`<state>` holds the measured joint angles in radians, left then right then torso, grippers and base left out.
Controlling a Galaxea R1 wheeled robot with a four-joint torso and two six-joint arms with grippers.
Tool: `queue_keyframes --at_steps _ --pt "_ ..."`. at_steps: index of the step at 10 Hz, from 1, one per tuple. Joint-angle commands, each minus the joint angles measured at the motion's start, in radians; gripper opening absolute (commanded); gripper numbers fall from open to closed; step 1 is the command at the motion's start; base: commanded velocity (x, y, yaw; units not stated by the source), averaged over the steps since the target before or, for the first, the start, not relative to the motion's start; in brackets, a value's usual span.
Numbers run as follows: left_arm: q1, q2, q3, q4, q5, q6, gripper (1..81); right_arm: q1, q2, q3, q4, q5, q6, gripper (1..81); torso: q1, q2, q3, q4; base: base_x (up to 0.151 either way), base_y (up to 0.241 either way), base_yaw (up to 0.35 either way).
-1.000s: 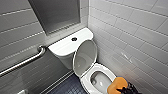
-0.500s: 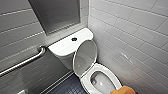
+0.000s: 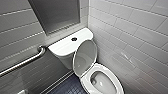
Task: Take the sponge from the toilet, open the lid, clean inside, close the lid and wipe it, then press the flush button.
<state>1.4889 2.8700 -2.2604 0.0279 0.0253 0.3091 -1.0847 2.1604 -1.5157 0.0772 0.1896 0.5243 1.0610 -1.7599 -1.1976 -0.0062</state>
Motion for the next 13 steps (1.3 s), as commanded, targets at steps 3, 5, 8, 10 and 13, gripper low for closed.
queue_keyframes --at_steps 3,5,8,10,13 --pt "0.024 -0.004 0.016 0.010 0.087 0.002 81.1 0.137 -0.009 0.060 -0.040 -0.107 -0.010 1.0 0.000 0.000 0.000 0.000 0.000 0.000 0.000" --pt "0.024 -0.015 0.031 0.009 0.084 0.001 81.1 0.205 0.057 0.037 -0.074 -0.205 -0.013 1.0 0.000 0.000 0.000 0.000 0.000 0.000 0.000" --pt "0.023 -0.021 0.047 0.000 0.085 -0.002 81.1 0.336 0.130 0.034 -0.086 -0.338 -0.012 1.0 0.000 0.000 0.000 0.000 0.000 0.000 0.000" --pt "0.021 -0.027 0.047 -0.002 0.084 -0.002 81.1 0.453 0.135 0.054 -0.085 -0.435 -0.006 1.0 0.000 0.000 0.000 0.000 0.000 0.000 0.000" --pt "0.018 -0.027 0.047 -0.003 0.084 -0.004 81.1 0.603 0.140 0.094 -0.086 -0.559 -0.001 1.0 0.000 0.000 0.000 0.000 0.000 0.000 0.000"
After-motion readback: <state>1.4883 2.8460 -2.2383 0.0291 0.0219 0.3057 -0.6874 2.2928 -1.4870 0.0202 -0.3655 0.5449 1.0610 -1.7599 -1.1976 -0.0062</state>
